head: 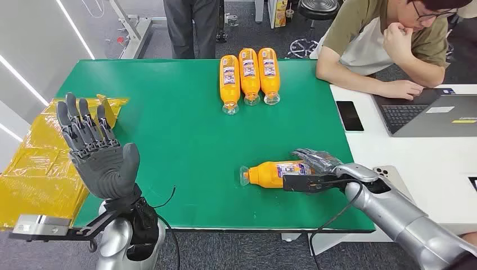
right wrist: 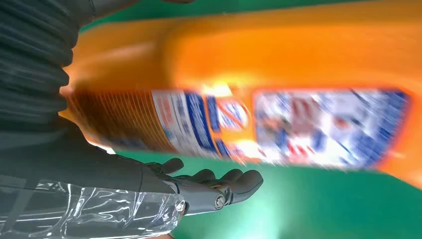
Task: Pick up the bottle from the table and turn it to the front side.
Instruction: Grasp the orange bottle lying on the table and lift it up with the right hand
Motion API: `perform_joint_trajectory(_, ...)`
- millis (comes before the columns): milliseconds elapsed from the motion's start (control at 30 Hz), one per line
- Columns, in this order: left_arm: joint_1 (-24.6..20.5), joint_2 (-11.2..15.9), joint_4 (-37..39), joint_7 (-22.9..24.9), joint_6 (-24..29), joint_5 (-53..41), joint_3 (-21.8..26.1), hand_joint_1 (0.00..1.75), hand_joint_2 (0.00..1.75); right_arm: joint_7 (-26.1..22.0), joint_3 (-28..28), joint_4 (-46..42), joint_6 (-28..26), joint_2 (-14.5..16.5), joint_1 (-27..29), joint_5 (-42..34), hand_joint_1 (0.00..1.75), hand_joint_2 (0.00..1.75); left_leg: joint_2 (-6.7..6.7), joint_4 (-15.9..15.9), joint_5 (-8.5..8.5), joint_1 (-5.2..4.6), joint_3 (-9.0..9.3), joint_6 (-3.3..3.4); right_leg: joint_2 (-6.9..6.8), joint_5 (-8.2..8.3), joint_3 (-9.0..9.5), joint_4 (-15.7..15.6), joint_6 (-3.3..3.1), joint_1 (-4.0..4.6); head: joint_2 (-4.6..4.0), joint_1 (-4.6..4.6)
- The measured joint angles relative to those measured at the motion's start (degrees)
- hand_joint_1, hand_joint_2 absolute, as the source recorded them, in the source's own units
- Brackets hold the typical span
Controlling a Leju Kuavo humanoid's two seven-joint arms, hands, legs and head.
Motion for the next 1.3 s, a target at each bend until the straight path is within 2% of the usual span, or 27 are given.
perform_joint_trajectory(67, 0.0, 0.0, 0.0, 0.0, 0.1, 0.0, 0.0, 0.0, 1.75, 0.2, 0.3, 0.5, -0.7, 0.0, 0.1, 0.1, 0.0, 1.75, 0.0, 0.0, 0.0, 0.0, 0.01, 0.0, 0.0, 0.0, 0.0, 0.0, 0.0, 0.0, 0.0, 0.0)
perform_joint_trajectory(200, 0.2, 0.1, 0.2, 0.0, 0.3, 0.3, -0.5, 0.0, 1.75, 0.7, 1.2, 2.3, -2.5, 0.0, 0.1, 0.7, 1.75, 1.75, 0.01, 0.0, 0.0, 0.0, 0.03, 0.0, 0.0, -0.01, 0.02, 0.0, 0.0, 0.01, 0.0, 0.0)
perform_joint_trajectory(400, 0.2, 0.2, 0.4, 0.0, 0.9, 0.9, -1.1, 0.0, 1.75, 0.3, 1.6, 3.2, -3.2, 0.0, 0.1, 2.0, 1.75, 1.75, 0.01, 0.0, 0.01, 0.01, 0.08, 0.02, 0.0, 0.0, 0.11, 0.0, 0.01, 0.01, 0.0, 0.0)
perform_joint_trajectory(633, 0.3, 0.2, 0.4, 0.0, 1.8, 1.2, -1.5, 0.0, 1.75, -0.1, 0.8, 4.5, -9.4, 1.6, 0.8, 4.0, 1.75, 1.75, 0.04, 0.0, 0.02, 0.01, 0.12, 0.04, 0.04, 0.02, 0.13, 0.0, 0.02, 0.01, -0.01, 0.01)
perform_joint_trajectory(767, 0.5, 0.3, 0.4, 0.0, 2.4, 0.8, -1.5, 0.0, 1.75, -1.8, -1.5, 5.2, -18.0, 4.1, 3.2, 5.8, 1.75, 1.75, 0.02, 0.0, 0.02, 0.02, 0.09, 0.03, 0.02, 0.02, 0.11, 0.0, 0.02, 0.02, 0.0, 0.01)
perform_joint_trajectory(867, 0.6, 0.3, 0.4, 0.0, 3.2, 0.4, -1.5, 0.0, 1.75, -4.0, -4.6, 5.5, -27.4, 7.5, 5.3, 6.3, 1.75, 1.75, 0.03, -0.1, 0.02, 0.03, 0.09, 0.03, 0.05, 0.02, 0.08, 0.0, 0.01, 0.03, 0.0, 0.0)
perform_joint_trajectory(967, 0.8, 0.3, 0.4, 0.2, 4.0, 0.2, -1.5, 0.0, 1.75, -8.4, -8.7, 5.0, -40.5, 11.3, 7.5, 5.2, 1.75, 1.75, 0.01, -0.1, 0.02, 0.04, 0.08, 0.02, 0.03, -0.01, 0.05, 0.0, -0.02, 0.04, 0.0, 0.0)
perform_joint_trajectory(1067, 0.7, 0.3, 1.0, 1.6, 4.4, -0.2, -1.8, 0.0, 1.75, -15.1, -12.1, 3.5, -51.4, 14.6, 9.4, 2.7, 1.75, 1.75, 0.0, -0.1, 0.02, 0.04, 0.07, 0.02, 0.02, -0.06, 0.03, 0.0, -0.03, 0.04, 0.0, 0.01)
perform_joint_trajectory(1133, 0.5, 0.3, 2.0, 2.2, 4.7, -0.4, -2.1, 0.0, 1.75, -19.9, -14.4, 2.2, -54.7, 16.7, 10.7, 1.8, 1.75, 1.75, 0.03, -0.1, 0.02, 0.04, 0.07, 0.02, 0.04, -0.07, 0.03, 0.0, -0.04, 0.04, 0.0, 0.01)
perform_joint_trajectory(1300, 0.2, 0.2, 3.7, 1.7, 4.3, 0.7, -3.0, 0.0, 1.75, -31.9, -22.5, -1.9, -55.3, 23.0, 15.2, 2.5, 1.73, 1.75, 0.06, -0.1, 0.02, 0.03, 0.06, 0.02, 0.05, -0.07, 0.02, 0.0, -0.04, 0.03, -0.01, 0.0)
